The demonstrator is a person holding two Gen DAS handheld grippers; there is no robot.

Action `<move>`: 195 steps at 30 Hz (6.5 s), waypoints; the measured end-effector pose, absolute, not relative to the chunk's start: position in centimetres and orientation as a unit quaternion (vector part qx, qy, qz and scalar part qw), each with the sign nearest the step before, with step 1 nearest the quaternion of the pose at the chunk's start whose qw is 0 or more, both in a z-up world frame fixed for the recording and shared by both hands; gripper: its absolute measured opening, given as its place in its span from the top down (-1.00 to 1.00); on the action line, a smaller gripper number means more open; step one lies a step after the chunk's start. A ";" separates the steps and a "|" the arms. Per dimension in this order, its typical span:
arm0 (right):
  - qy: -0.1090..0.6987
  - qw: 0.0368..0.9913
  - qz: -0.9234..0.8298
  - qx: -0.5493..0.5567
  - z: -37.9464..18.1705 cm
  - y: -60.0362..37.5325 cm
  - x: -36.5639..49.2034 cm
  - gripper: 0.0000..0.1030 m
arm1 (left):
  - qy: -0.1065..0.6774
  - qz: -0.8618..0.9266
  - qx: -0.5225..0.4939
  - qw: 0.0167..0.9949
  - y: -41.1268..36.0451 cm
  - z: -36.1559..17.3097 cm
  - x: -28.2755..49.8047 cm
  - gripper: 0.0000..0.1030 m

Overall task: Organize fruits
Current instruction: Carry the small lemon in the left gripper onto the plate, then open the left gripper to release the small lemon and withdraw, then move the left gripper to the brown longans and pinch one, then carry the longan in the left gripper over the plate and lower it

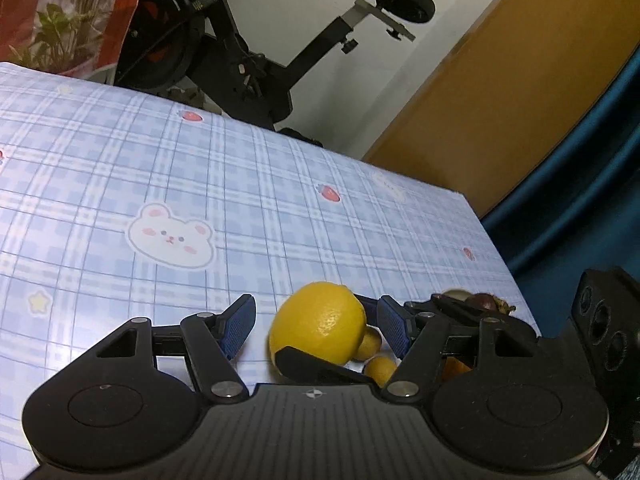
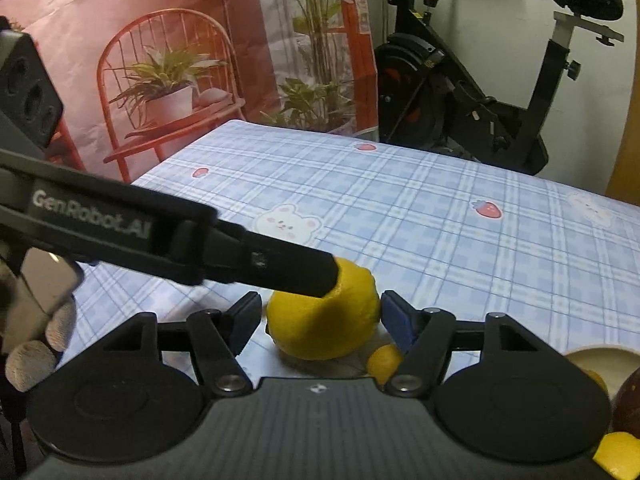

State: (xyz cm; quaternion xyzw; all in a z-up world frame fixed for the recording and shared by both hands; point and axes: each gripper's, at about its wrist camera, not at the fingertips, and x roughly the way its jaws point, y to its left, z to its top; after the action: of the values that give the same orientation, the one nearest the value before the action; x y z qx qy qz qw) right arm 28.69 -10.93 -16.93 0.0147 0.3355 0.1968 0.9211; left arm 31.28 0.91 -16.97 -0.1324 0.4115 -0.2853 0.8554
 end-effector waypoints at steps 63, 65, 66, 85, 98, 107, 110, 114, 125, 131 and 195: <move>0.280 0.943 0.049 0.173 -15.4 -22.8 10.1 -0.19 | 0.402 -0.373 -0.025 0.836 -13.9 -15.0 16.9 -0.19; 0.281 0.942 0.050 0.176 -15.9 -23.0 10.0 -0.17 | 0.408 -0.366 -0.017 0.836 -14.3 -15.4 17.2 -0.20; 0.283 0.942 0.051 0.175 -16.0 -23.0 10.0 -0.16 | 0.412 -0.364 -0.016 0.835 -14.3 -15.6 17.4 -0.20; 0.282 0.953 0.046 0.099 -16.9 -20.9 10.4 -0.20 | 0.400 -0.350 -0.038 0.846 -12.5 -15.3 18.2 -0.16; 0.216 0.972 0.056 0.068 -15.9 -19.7 8.9 -0.26 | 0.359 -0.249 -0.059 0.898 -6.3 -13.5 16.4 -0.18; 0.208 0.975 0.066 0.050 -15.2 -19.0 8.3 -0.27 | 0.373 -0.229 -0.068 0.896 -4.6 -13.8 15.6 -0.18; 0.222 0.971 0.072 0.051 -15.5 -18.6 8.6 -0.28 | 0.373 -0.224 -0.070 0.898 -4.6 -13.9 15.3 -0.18; 0.221 0.972 0.069 0.045 -15.7 -18.4 8.5 -0.28 | 0.373 -0.222 -0.077 0.898 -4.2 -14.1 14.8 -0.18; 0.224 0.972 0.063 0.032 -15.8 -18.1 8.4 -0.28 | 0.369 -0.218 -0.117 0.896 -2.3 -14.0 14.9 -0.18; 0.228 0.969 0.076 0.054 -14.2 -18.2 10.1 -0.20 | 0.338 -0.210 -0.109 0.911 -0.8 -11.3 16.6 -0.17; 0.270 0.959 0.069 0.052 -13.6 -18.5 14.6 0.42 | 0.362 -0.233 -0.066 0.900 -4.9 -18.1 26.2 0.01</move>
State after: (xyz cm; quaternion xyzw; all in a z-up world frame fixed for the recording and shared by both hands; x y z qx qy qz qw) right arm 14.58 -18.49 -13.56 0.0525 0.2695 0.0695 0.9590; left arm 26.17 -4.91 -18.09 -0.0659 0.3621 -0.2331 0.9001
